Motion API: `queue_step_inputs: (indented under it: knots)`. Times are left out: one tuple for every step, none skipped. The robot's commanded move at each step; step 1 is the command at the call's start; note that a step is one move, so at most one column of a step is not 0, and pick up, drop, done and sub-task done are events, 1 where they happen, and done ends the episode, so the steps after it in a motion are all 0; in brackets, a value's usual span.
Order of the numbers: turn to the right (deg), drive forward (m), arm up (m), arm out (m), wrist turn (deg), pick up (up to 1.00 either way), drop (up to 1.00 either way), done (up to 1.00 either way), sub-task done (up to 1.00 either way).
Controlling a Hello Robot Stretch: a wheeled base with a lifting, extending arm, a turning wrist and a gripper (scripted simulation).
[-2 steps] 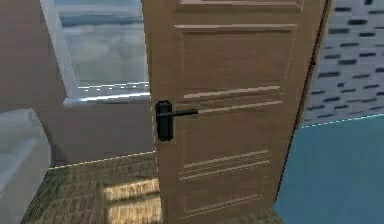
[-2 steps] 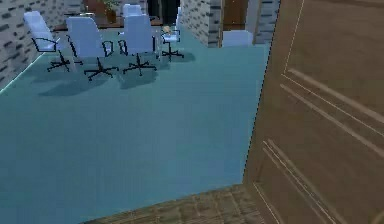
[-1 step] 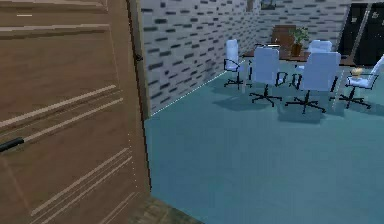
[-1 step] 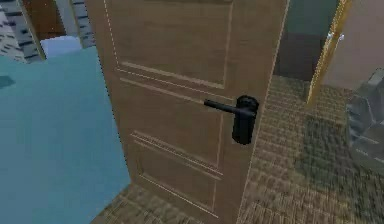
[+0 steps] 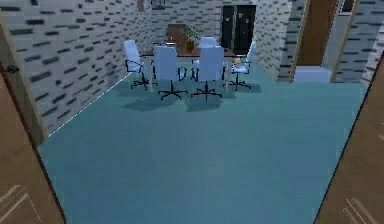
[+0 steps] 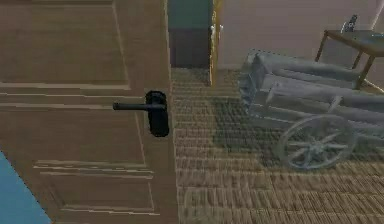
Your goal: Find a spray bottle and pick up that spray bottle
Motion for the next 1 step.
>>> queue_step_inputs:
  knots:
    - [0.0,1.0,0.0,0.0,0.0,0.0,0.0,0.0,0.0]
